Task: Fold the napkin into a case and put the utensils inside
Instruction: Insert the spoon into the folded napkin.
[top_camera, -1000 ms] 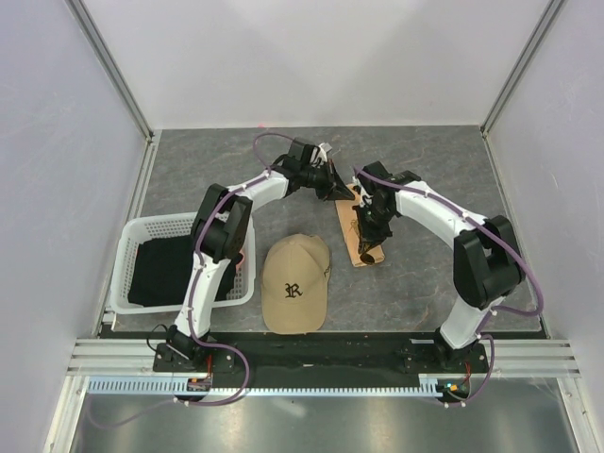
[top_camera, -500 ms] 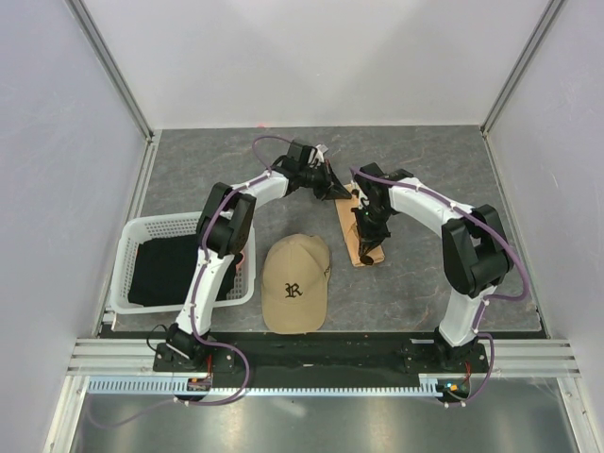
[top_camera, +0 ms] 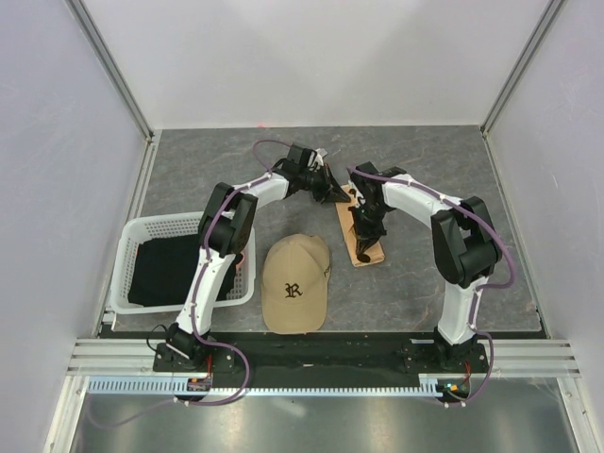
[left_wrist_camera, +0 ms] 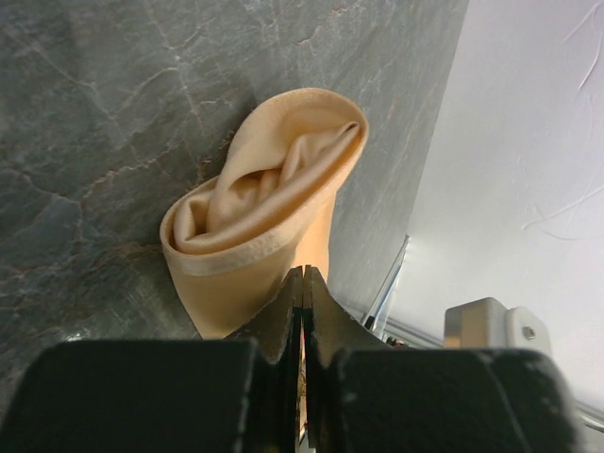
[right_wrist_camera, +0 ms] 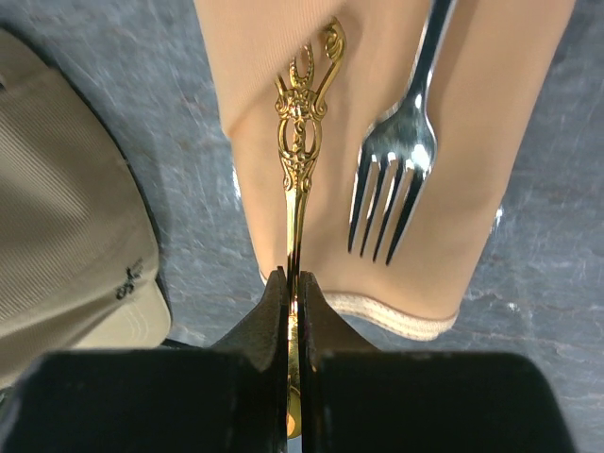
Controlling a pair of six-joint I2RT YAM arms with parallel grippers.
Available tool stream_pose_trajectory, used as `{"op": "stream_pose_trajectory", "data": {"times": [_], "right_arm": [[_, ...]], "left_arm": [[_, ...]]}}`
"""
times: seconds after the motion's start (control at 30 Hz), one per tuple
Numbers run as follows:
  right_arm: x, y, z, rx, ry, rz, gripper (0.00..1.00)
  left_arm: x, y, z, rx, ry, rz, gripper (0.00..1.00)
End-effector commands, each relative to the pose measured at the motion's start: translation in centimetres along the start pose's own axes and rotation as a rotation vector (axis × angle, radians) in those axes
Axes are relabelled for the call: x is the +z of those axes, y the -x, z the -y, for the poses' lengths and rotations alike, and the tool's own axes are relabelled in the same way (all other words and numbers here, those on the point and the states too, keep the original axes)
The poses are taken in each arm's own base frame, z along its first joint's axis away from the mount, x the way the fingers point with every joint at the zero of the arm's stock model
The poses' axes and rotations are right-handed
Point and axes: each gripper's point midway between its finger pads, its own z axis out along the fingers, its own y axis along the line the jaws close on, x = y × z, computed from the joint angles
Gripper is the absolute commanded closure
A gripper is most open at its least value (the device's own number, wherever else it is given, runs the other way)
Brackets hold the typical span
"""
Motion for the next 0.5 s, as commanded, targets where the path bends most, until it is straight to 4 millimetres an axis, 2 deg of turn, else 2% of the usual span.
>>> {"op": "stream_pose_trajectory", "data": {"times": [0.0, 0.23, 0.47], "right_arm": [[-0.2, 2.5, -0.6, 0.013, -0.003, 0.046, 1.0], [0.2, 5.0, -1.0, 0.032, -0.011, 0.093, 1.0], [0.2, 6.8, 0.1, 0.056, -0.05, 0.156, 1.0]], "left_arm": [[-0.2, 0.7, 1.2, 0.01, -0.041, 0.007, 0.98], [-0.2, 0.4, 1.1, 0.009, -0.04, -0.001, 0.98], [-0.2, 0.3, 0.9, 0.013, -0.032, -0.002, 0.98]]}}
